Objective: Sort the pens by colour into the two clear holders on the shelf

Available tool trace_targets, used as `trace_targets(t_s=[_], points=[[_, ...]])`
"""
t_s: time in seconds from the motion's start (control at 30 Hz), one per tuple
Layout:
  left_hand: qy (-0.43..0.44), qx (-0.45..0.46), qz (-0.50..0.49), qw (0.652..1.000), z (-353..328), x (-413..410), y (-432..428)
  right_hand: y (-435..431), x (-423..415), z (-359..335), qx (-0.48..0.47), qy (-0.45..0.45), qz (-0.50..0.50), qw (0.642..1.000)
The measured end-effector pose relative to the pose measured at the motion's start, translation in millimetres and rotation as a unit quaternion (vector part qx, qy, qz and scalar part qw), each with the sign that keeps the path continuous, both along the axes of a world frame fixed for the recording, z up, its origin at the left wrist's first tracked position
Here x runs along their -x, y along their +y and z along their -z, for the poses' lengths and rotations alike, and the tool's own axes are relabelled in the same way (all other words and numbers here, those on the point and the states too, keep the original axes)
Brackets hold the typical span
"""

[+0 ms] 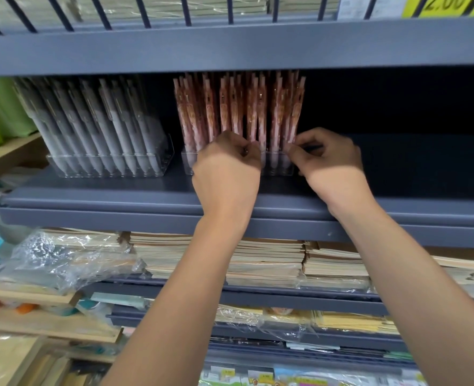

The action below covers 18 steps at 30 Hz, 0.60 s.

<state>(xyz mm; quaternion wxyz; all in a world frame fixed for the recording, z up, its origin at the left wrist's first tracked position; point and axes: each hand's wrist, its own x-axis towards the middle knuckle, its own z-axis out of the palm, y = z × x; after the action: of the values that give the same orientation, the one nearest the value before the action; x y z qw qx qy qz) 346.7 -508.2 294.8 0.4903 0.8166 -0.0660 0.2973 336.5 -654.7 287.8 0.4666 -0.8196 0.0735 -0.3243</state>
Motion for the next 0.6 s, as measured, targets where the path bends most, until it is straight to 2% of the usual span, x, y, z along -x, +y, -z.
trace_targets(t_s=[0.6], points=[[-0.005, -0.031, 0.018, 0.999, -0.7, -0.5, -0.9, 0.1, 1.7, -0.7, 0.002, 0.005, 0.003, 1.000]])
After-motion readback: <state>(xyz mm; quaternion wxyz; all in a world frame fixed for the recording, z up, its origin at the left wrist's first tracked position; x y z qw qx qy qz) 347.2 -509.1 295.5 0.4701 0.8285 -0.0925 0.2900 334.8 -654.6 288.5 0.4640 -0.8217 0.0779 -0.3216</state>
